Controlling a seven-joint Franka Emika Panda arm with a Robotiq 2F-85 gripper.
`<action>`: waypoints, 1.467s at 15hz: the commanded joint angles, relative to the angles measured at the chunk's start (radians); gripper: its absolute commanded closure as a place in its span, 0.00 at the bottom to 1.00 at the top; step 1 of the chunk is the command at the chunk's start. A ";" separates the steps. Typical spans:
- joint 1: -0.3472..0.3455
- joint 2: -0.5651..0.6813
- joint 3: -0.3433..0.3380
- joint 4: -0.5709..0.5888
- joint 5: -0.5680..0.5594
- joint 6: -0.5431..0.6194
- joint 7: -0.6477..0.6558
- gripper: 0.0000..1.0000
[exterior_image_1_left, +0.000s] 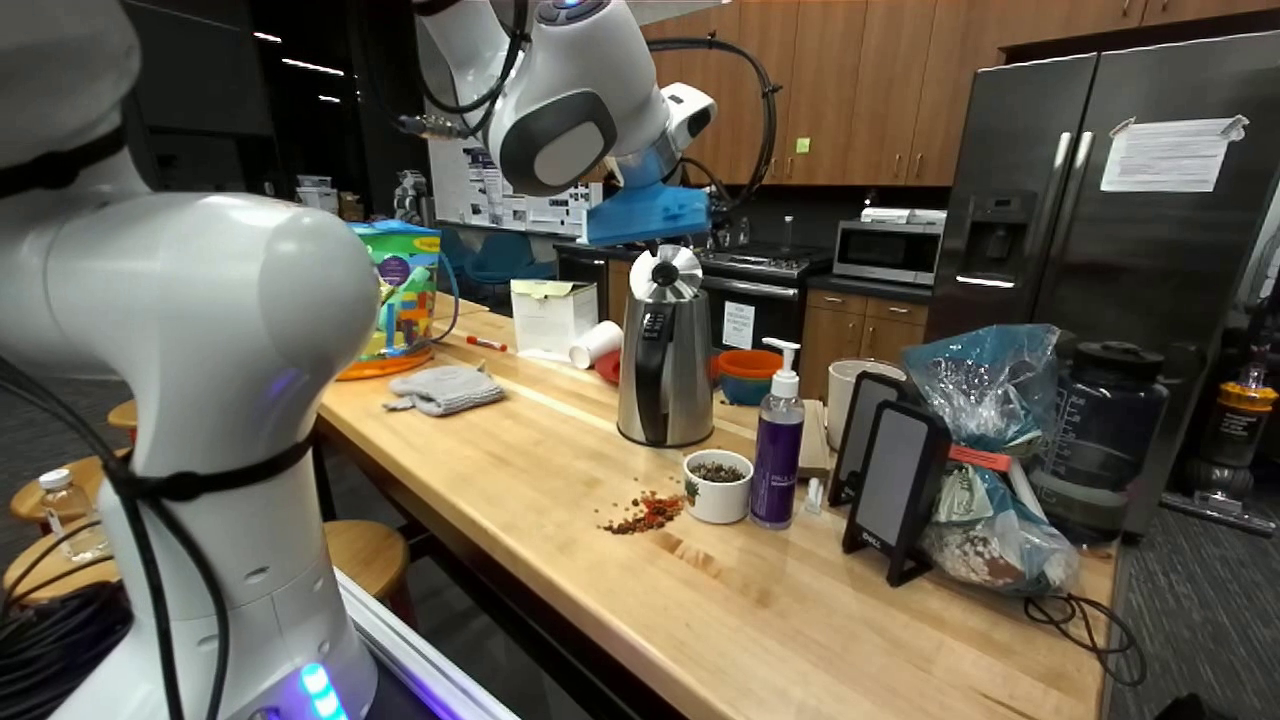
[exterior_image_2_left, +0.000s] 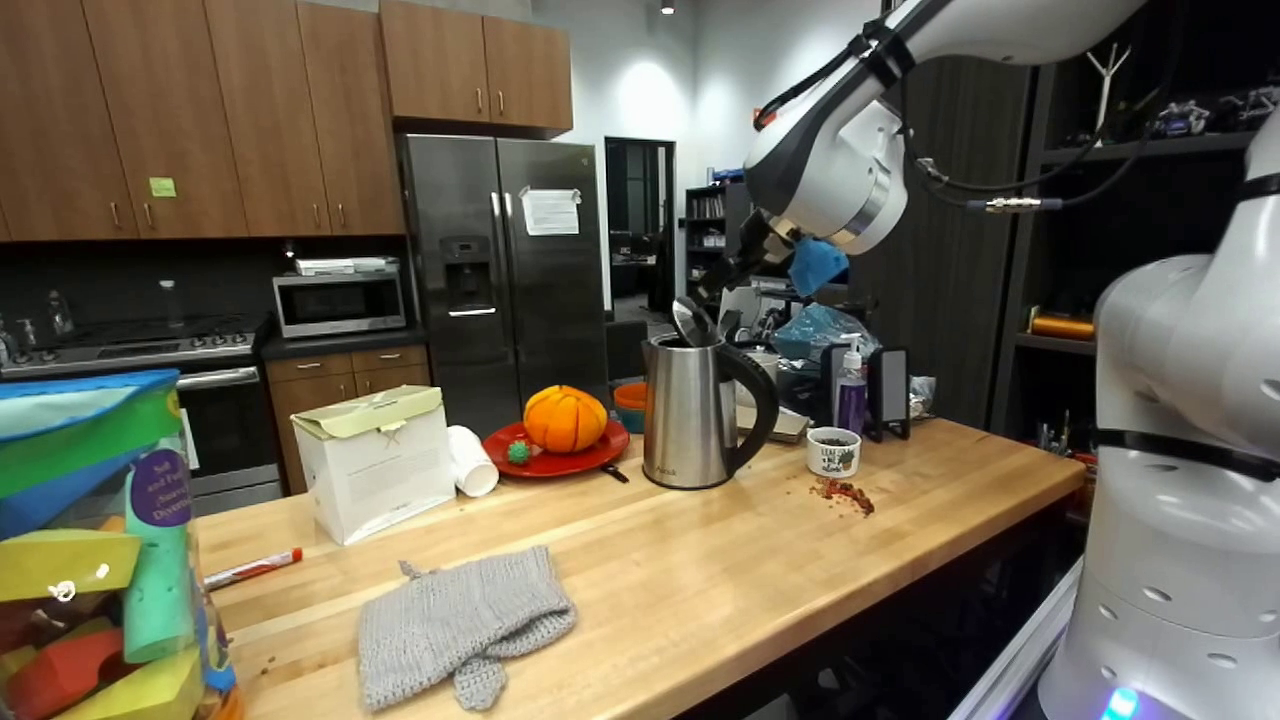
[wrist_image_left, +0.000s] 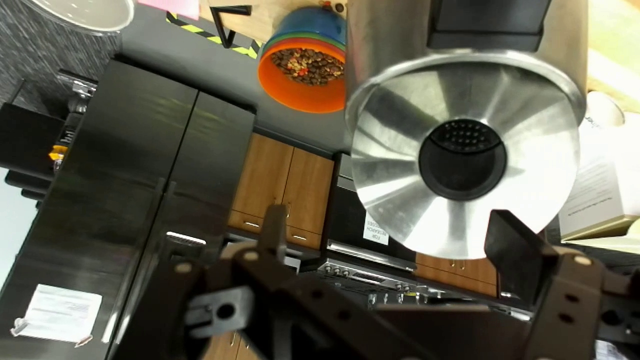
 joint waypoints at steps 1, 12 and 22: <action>0.069 0.054 -0.060 0.054 0.017 0.016 0.009 0.00; 0.171 0.174 -0.175 0.135 0.020 0.015 0.061 0.00; 0.252 0.238 -0.212 0.161 0.024 0.003 0.122 0.00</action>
